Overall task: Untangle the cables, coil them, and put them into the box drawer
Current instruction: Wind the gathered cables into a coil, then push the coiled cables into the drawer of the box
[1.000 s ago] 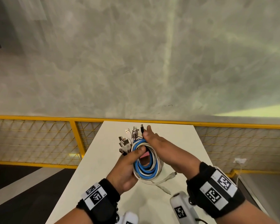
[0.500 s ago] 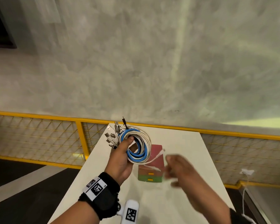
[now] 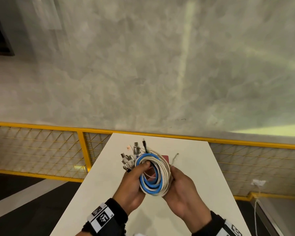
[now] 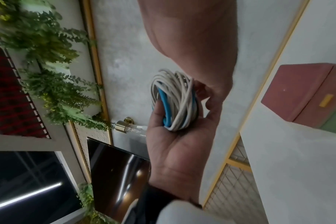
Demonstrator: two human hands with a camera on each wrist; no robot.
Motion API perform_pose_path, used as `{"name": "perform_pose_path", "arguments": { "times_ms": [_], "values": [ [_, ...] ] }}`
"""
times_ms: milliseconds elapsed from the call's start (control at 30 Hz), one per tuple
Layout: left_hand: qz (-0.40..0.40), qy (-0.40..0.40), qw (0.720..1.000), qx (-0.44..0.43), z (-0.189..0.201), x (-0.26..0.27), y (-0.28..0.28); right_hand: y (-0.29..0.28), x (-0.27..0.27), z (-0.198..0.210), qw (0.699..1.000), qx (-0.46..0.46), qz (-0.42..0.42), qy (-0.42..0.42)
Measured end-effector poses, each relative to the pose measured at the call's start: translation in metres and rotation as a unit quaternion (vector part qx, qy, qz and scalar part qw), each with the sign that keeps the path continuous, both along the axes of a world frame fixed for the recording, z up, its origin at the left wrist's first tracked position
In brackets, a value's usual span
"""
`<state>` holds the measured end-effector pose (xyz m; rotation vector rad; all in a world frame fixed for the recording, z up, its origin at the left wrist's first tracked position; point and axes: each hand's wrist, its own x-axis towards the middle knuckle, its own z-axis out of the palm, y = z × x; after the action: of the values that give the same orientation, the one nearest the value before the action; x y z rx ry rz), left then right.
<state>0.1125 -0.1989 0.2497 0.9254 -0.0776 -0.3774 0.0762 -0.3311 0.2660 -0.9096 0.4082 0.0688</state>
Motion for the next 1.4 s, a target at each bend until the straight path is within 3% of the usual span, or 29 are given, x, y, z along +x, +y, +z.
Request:
{"name": "perform_pose_path", "arguments": {
  "times_ms": [233,400,833,967,1133,1267,1400],
  "values": [
    [-0.049,-0.027,0.991,0.123,-0.006,-0.004,0.0,0.002,-0.008,0.001,0.998,-0.046,0.013,-0.049],
    [-0.074,-0.045,0.981,0.175,-0.002,-0.005,0.001,-0.004,-0.012,-0.007,0.999,-0.011,0.038,-0.022],
    [-0.124,-0.001,0.985,0.12,-0.007,-0.023,-0.008,-0.012,-0.009,-0.01,0.993,-0.091,0.064,-0.027],
    [-0.073,0.081,0.99,0.088,-0.033,-0.03,-0.008,-0.004,0.001,-0.042,0.981,-0.191,-0.001,-0.026],
    [-0.051,0.238,0.969,0.044,-0.064,-0.04,0.002,0.016,0.016,-0.071,0.966,-0.26,-0.012,-0.004],
    [-0.031,0.293,0.956,0.008,-0.079,-0.033,0.016,0.026,0.034,-0.088,0.975,-0.217,0.035,0.026],
    [0.012,0.305,0.952,-0.022,-0.09,-0.015,0.037,0.014,0.05,-0.107,0.984,-0.128,0.049,0.112]
  ]
}}
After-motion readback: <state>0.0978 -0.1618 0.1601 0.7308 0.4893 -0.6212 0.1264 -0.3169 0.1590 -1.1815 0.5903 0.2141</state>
